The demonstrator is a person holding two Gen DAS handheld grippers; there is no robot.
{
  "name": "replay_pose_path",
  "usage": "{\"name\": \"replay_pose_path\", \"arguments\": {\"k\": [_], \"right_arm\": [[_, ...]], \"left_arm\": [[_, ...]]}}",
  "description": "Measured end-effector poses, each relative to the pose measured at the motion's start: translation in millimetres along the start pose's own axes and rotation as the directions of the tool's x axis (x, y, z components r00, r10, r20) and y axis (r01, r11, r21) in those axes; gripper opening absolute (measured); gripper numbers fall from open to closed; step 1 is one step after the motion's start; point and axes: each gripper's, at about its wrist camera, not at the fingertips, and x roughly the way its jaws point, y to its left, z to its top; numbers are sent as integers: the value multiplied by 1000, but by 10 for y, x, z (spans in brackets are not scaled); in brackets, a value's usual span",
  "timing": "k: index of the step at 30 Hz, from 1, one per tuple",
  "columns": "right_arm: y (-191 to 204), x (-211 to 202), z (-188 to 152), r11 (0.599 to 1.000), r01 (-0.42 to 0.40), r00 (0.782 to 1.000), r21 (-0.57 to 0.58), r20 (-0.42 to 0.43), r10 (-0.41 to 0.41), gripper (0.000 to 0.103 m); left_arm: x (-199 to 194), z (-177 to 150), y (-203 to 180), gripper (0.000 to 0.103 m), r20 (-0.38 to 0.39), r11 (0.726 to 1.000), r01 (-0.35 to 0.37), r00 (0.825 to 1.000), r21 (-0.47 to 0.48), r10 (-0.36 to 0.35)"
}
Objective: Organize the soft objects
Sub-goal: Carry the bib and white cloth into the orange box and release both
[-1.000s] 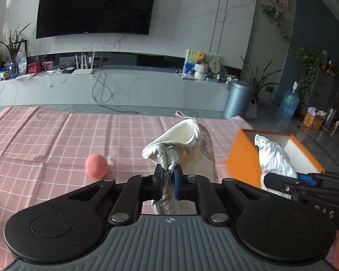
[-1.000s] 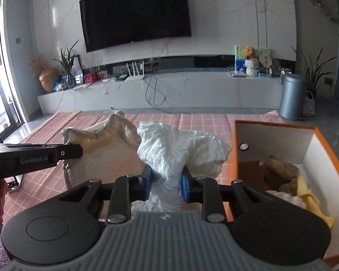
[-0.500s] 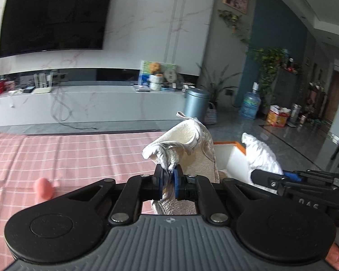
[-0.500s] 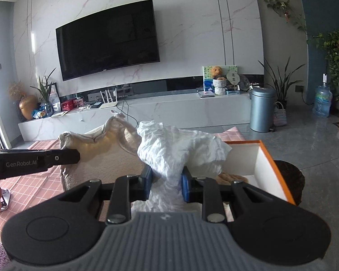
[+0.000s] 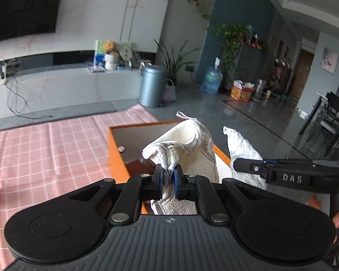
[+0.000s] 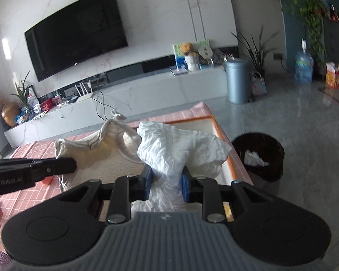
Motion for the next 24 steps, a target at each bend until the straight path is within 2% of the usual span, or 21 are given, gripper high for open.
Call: {"name": "replay_pose_path", "arguments": {"k": [4,8,13,20,24], "right_arm": [[-141,137,-65,999,-1,997,47,-77,5,25],[-213,324,-191,994,-39,987,99,-155,54,25],[-218,549,-251,997,-8,969,78,-246,27,25],[-202,747,-267,1000,-3,935,8,-354,6,26],[-186,880,-249,999,-4,909,-31,-416,-9,27]], "left_arm": [[195,-18,-68,10,-62,1000,20,998,17,-19],[330,-81,-126,10,-112,999,-6,994,50,12],[492,-183,-229,10,-188,991,-6,982,132,31],[694,-288,-413,10,-274,950,-11,956,311,101],[770,-318,-466,11,-316,931,7,941,365,117]]}}
